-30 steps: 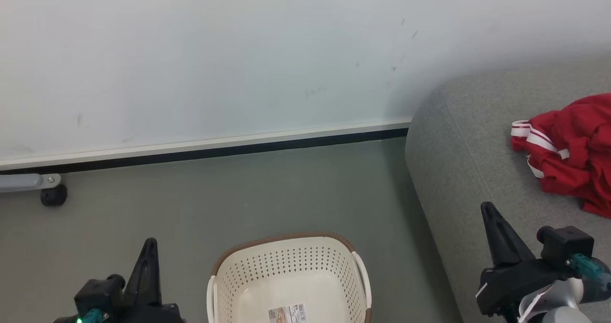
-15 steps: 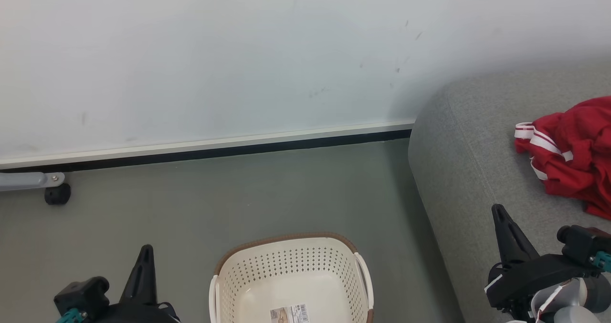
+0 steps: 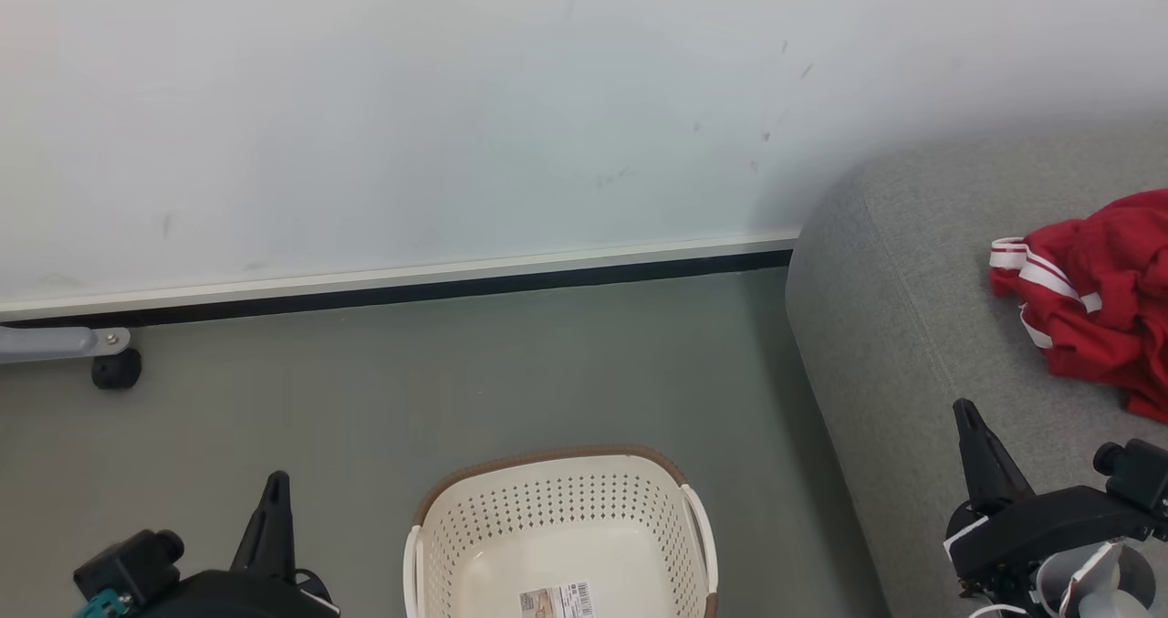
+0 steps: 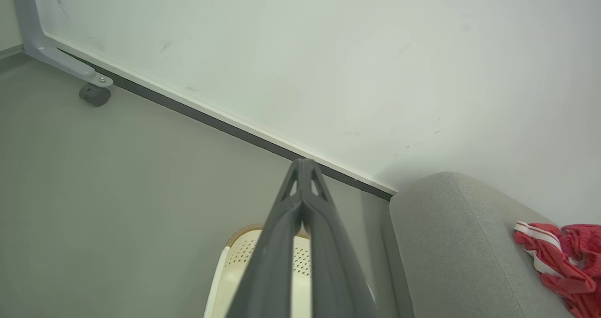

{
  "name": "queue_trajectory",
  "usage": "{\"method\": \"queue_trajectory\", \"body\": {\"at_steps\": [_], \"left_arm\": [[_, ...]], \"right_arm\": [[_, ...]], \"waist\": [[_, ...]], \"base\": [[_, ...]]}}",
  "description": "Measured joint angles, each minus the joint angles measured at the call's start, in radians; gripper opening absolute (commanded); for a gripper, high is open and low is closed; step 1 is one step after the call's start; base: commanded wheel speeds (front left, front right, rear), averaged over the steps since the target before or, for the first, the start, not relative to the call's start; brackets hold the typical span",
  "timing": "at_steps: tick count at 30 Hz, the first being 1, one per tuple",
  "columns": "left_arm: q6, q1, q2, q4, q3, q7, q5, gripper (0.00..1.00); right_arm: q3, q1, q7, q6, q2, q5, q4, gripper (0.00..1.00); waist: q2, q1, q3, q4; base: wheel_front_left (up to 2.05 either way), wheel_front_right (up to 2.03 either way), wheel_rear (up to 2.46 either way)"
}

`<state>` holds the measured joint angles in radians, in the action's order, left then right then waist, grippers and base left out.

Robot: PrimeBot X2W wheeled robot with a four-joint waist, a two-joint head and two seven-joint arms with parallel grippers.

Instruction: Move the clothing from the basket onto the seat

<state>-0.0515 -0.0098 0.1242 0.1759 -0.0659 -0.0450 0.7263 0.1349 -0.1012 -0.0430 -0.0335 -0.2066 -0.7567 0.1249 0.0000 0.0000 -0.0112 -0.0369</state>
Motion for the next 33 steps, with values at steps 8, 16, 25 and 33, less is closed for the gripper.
{"method": "queue_trajectory", "body": {"at_steps": [8,16,25,33], "left_arm": [[0.026,-0.006,-0.009,0.014,0.024,0.026,0.114,0.00],[0.044,-0.009,-0.019,0.030,0.041,0.044,0.223,0.00],[0.067,-0.026,-0.032,0.044,0.062,0.065,0.342,0.00],[0.088,-0.029,-0.039,0.059,0.083,0.082,0.447,0.00]], "right_arm": [[-0.037,0.000,-0.009,0.020,0.021,-0.113,0.021,0.00],[-0.069,0.000,-0.018,0.038,0.041,-0.214,0.044,0.00],[-0.105,0.000,-0.027,0.059,0.063,-0.328,0.067,0.00],[-0.137,0.000,-0.036,0.078,0.081,-0.429,0.086,0.00]], "waist": [[0.0000,0.0000,0.001,0.005],[0.0000,0.0000,0.002,0.010],[0.0000,0.0000,0.004,0.015],[0.0000,0.0000,0.005,0.019]], "base": [[0.00,0.00,0.00],[0.00,0.00,0.00],[0.00,0.00,0.00],[0.00,0.00,0.00]]}}
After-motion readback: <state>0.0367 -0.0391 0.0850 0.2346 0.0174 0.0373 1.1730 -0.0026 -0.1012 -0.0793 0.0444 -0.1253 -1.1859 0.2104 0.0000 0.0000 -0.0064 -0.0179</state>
